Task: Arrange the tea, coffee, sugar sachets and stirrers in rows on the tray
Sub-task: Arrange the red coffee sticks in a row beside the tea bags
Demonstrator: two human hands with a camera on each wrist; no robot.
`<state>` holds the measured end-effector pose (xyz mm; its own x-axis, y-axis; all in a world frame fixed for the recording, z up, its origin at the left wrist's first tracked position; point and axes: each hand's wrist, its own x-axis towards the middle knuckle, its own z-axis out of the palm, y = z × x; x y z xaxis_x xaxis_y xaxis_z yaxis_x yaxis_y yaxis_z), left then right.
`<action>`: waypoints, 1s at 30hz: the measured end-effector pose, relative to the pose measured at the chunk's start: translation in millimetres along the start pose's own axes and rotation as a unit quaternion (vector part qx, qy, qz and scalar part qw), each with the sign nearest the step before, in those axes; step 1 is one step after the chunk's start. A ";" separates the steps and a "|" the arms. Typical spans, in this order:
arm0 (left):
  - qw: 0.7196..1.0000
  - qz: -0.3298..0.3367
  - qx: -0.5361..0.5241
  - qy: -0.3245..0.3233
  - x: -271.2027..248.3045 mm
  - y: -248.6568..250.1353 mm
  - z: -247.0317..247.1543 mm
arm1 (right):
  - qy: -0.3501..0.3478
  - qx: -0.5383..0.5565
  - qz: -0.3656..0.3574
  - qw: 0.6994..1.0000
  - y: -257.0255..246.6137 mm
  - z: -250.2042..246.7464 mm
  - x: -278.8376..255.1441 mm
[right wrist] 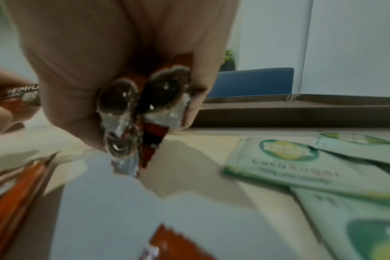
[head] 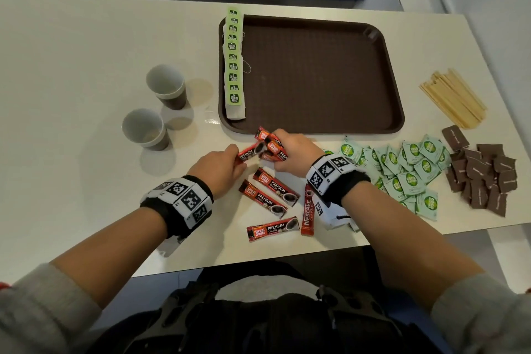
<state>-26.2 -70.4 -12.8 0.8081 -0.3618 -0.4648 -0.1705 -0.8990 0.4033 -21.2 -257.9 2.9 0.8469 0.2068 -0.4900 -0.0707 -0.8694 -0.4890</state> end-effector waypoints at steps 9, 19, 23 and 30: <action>0.976 -0.055 -0.198 0.077 12.8 10.1 -35.3 | 0.069 0.160 -0.012 0.985 -30.0 -24.6 15.3; 0.878 -0.056 -0.464 0.108 32.9 19.0 -58.0 | 0.095 0.316 -0.025 0.944 -62.9 -32.8 38.9; 0.825 -0.078 -0.554 0.078 37.0 23.9 -69.7 | 0.101 0.340 -0.046 0.934 -69.0 -35.8 48.6; 0.773 -0.052 -0.631 0.041 58.1 31.8 -81.0 | 0.101 0.264 -0.068 0.957 -63.3 -43.4 66.6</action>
<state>61.0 -100.0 36.8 0.8231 -0.2402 -0.5147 0.5404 0.0525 0.8398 62.6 -208.6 32.6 0.9481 0.1653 -0.2718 -0.1628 -0.4820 -0.8609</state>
